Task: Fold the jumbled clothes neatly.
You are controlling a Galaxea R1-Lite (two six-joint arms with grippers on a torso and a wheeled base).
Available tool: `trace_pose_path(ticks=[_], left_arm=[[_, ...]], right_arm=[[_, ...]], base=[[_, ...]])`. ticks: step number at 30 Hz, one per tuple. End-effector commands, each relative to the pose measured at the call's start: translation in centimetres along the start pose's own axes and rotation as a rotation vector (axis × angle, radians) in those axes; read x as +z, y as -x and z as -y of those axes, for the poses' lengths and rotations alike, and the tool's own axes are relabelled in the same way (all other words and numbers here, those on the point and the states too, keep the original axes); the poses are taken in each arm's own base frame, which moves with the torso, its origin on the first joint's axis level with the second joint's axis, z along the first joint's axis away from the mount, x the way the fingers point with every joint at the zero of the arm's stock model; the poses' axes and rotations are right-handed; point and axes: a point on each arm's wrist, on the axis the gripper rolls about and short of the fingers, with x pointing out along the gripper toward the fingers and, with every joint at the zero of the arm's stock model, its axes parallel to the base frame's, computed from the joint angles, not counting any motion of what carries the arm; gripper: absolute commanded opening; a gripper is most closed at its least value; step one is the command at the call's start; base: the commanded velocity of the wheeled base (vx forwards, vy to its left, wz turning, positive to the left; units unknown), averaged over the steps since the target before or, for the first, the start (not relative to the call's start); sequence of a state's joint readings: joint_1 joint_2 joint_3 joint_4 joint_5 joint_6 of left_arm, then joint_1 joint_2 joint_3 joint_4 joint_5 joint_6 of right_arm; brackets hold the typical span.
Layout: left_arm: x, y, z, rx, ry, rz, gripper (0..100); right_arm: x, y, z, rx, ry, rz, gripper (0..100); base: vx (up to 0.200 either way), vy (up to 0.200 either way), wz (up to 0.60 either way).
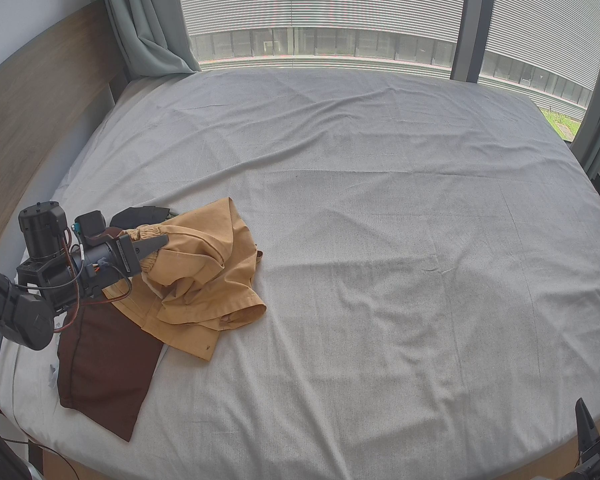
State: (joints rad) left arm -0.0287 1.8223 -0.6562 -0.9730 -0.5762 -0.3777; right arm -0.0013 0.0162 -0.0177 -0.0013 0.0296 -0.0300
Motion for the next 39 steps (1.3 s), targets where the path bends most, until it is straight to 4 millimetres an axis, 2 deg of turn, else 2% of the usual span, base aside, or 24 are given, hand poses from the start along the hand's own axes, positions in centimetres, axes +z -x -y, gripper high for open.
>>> trace_pose_path(ticks=[1, 5, 13, 22, 25, 39], left_arm=[[-0.1, 0.1, 0.7, 0.005, -0.005, 0.014, 0], [-0.3, -0.3, 1.2, 0.023, -0.008, 0.032, 0], [0.5, -1.7, 3.4, 0.048, 0.155, 0.157, 0], [0.0, -2.6, 5.3, 0.07, 0.22, 0.208, 0], [0.2, -3.1, 6.6, 0.073, 0.278, 0.248, 0], [0.0, -5.0, 10.3, 0.05, 0.411, 0.323, 0]], right_arm=[[-0.5, -0.1, 0.0, 0.0, 0.0, -0.015, 100], [-0.5, -0.1, 0.0, -0.002, 0.0, -0.015, 100], [-0.5, -0.1, 0.0, 0.0, 0.0, -0.015, 100], [-0.5, -0.1, 0.0, 0.0, 0.0, -0.015, 100], [-0.5, -0.1, 0.0, 0.0, 0.0, -0.015, 100], [-0.5, -0.1, 0.0, 0.0, 0.0, -0.014, 100]], base=[[0.0, 0.0, 0.0], [0.0, 0.0, 0.0], [0.0, 0.0, 0.0], [0.0, 0.0, 0.0], [0.0, 0.0, 0.0], [0.0, 0.0, 0.0]])
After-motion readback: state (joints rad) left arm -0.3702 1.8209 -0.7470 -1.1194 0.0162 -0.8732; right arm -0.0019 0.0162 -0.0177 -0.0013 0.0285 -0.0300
